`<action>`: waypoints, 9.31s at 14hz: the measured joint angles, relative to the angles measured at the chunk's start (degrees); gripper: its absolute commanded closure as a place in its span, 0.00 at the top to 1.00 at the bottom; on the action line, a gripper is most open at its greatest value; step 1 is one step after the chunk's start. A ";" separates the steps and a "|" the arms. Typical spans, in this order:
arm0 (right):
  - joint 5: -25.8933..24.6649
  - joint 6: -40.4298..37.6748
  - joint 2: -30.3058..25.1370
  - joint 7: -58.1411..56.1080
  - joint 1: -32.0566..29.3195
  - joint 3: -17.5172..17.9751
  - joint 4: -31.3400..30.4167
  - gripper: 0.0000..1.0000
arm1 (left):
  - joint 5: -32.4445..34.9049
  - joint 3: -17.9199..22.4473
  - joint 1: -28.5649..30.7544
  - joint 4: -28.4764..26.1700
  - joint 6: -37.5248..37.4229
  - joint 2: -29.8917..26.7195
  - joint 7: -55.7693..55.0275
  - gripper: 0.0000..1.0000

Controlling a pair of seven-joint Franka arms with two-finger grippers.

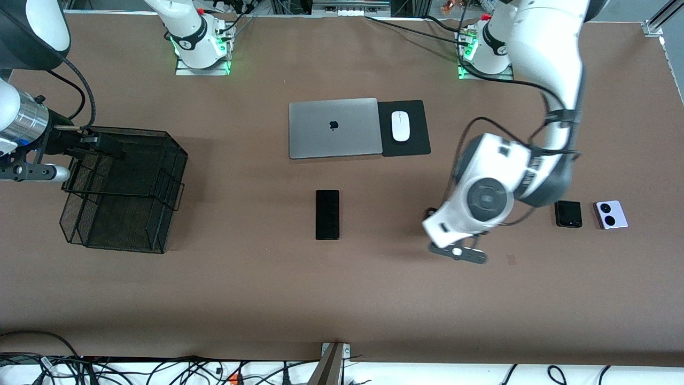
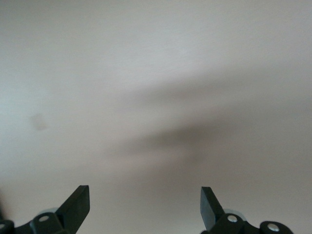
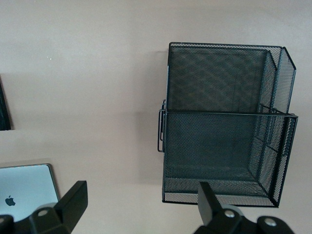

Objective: Place phones with both arms
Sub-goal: 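Move the left gripper back over the small black flip phone, then grasp the flip phone with the left gripper while the right gripper reaches the black phone, then lower the right gripper and grasp the large black phone, then carry the black phone into the mesh basket with the right gripper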

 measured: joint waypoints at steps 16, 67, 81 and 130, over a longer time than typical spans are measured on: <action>0.00 -0.02 0.05 0.00 0.00 0.00 0.00 1.00 | 7.67 -0.59 12.53 -2.26 -1.26 -2.28 26.20 1.00; -5.19 31.53 32.31 28.49 34.95 1.59 8.34 1.00 | -5.88 -0.89 34.20 -42.53 46.27 -10.48 23.39 1.00; -11.50 44.07 44.65 28.71 37.19 1.42 14.36 1.00 | -5.88 -0.88 34.25 -44.24 50.16 -8.26 21.96 1.00; -15.00 25.36 35.96 25.77 33.20 -4.55 17.80 0.12 | -5.87 -0.60 35.23 -44.17 50.47 -5.97 22.23 0.77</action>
